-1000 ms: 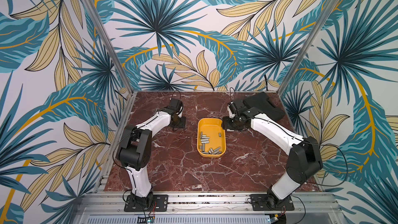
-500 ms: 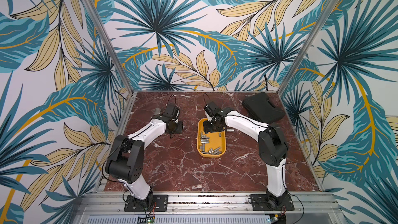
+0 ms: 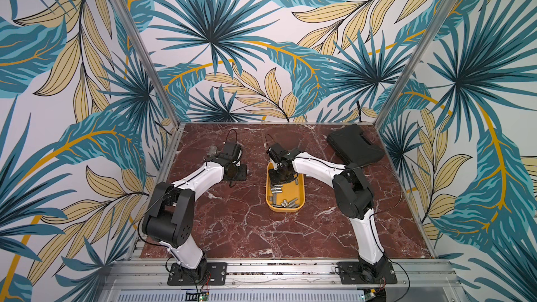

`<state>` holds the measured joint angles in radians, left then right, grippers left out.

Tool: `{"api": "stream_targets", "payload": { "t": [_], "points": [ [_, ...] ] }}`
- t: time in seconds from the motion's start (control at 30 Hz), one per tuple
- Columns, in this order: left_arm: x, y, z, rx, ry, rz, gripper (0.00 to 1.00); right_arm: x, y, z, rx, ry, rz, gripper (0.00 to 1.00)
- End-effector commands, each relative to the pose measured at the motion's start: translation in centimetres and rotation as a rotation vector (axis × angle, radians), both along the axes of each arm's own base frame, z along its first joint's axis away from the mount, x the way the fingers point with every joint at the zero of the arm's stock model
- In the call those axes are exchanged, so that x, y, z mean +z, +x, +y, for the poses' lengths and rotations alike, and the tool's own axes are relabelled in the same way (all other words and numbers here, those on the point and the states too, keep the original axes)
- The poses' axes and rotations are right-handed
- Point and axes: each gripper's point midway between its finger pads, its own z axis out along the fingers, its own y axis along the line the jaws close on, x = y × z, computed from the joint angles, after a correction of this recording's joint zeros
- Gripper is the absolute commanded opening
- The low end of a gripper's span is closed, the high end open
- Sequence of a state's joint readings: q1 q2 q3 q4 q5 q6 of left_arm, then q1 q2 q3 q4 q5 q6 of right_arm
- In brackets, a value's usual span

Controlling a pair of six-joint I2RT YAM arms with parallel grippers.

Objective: Take out the socket from the storage box
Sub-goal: Pick up the socket head from the storage box.

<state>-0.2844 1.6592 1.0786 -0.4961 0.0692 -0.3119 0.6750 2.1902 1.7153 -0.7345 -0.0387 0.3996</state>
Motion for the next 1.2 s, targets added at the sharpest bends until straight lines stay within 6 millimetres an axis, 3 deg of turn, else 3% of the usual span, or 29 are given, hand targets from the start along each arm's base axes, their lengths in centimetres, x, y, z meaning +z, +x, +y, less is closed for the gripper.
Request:
{"api": "stream_targets", "payload": {
  "t": [0.0,0.53,0.7,0.83,1.03,1.17],
  "points": [
    [0.1,-0.6,0.0,0.003,-0.015,-0.007,0.51,-0.9,-0.3,-0.3,-0.01,-0.031,0.024,0.4],
    [-0.3,-0.9,0.1,0.009,-0.017,0.002,0.51,-1.9,-0.2,-1.0,-0.029,-0.074,0.024,0.27],
    [-0.2,-0.9,0.0,0.008,-0.02,0.002,0.51,0.3,0.3,-1.0,-0.024,-0.062,-0.028,0.26],
    [-0.3,-1.0,0.0,0.008,-0.021,0.006,0.51,3.6,1.2,-1.8,-0.034,-0.04,-0.092,0.25],
    [-0.3,-1.0,0.0,0.009,-0.02,0.007,0.51,8.6,2.7,-6.0,-0.122,0.006,-0.183,0.24],
    [-0.4,-1.0,0.0,0.009,-0.023,0.008,0.51,9.5,2.9,-10.8,-0.212,-0.011,-0.199,0.24]
  ]
}}
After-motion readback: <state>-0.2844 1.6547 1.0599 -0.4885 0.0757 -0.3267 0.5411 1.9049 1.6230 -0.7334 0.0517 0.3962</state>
